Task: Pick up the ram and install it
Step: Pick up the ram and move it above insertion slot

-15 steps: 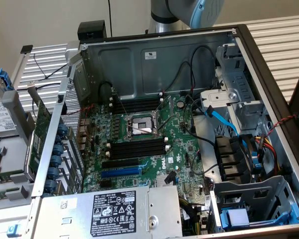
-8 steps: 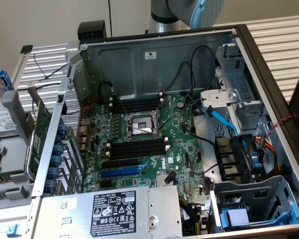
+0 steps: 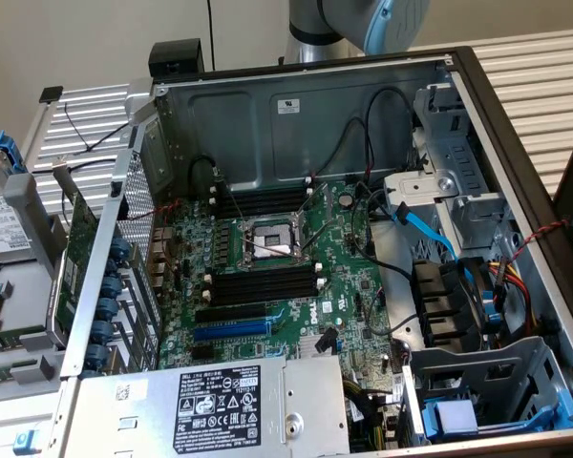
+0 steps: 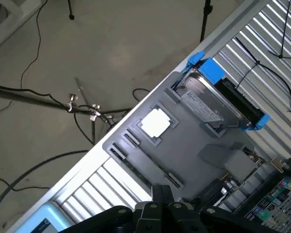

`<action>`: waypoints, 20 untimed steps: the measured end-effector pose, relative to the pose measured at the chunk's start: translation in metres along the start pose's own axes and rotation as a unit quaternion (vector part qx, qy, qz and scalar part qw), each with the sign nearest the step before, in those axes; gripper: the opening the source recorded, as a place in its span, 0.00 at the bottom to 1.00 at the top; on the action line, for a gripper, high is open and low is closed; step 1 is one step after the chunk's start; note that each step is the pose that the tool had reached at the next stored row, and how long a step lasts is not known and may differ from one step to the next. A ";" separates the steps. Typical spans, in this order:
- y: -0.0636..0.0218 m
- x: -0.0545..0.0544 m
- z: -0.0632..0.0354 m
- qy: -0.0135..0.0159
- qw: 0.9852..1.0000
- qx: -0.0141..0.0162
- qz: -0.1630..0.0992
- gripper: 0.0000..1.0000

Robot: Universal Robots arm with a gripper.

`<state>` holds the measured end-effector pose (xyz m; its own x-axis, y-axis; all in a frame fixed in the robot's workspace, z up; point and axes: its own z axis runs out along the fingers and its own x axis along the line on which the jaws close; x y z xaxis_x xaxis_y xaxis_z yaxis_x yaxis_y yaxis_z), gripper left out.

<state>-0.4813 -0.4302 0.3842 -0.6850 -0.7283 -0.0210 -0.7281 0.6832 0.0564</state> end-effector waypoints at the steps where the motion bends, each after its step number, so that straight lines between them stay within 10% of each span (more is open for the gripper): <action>1: 0.0000 0.000 0.0000 0.001 1.000 0.000 -0.010 0.11; 10: -0.0001 0.000 0.0002 0.005 0.996 0.001 -0.091 0.11; 20: -0.0001 0.000 0.0008 0.006 0.985 0.008 -0.173 0.11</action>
<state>-0.4812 -0.4302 0.3834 -0.3948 -0.9184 -0.0239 -0.9185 0.3940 0.0320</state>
